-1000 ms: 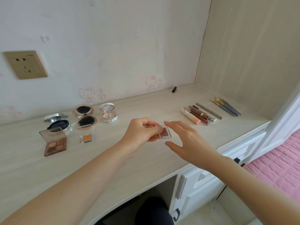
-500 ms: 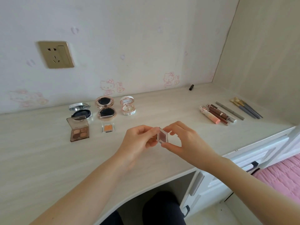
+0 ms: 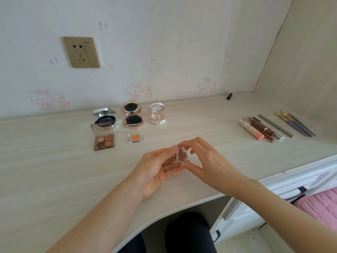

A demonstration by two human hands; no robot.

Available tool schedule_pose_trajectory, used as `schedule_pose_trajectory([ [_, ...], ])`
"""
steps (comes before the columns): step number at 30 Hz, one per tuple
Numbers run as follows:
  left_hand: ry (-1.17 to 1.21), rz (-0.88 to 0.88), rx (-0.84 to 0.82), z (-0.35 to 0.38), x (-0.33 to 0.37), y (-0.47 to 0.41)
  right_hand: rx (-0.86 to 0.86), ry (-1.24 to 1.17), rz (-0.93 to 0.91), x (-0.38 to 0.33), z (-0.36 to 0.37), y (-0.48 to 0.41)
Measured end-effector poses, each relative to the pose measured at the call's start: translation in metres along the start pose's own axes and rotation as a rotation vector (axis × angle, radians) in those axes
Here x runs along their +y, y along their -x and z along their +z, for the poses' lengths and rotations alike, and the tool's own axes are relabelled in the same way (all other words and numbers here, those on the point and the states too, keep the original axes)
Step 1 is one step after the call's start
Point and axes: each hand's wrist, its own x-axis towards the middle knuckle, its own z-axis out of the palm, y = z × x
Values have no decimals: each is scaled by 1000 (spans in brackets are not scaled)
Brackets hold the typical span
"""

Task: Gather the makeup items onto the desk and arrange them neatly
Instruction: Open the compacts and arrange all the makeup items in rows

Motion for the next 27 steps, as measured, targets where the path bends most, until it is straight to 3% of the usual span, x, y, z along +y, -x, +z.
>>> schedule_pose_trajectory([
  [13,69,72,5,-7,0,-2,26,-78,-6,1,5,-8],
  [19,109,151,10,-9,2,-4,23,-230,186,-3,6,-14],
  [27,87,139,-38,-7,4,-2,73,-276,192,-9,5,-19],
])
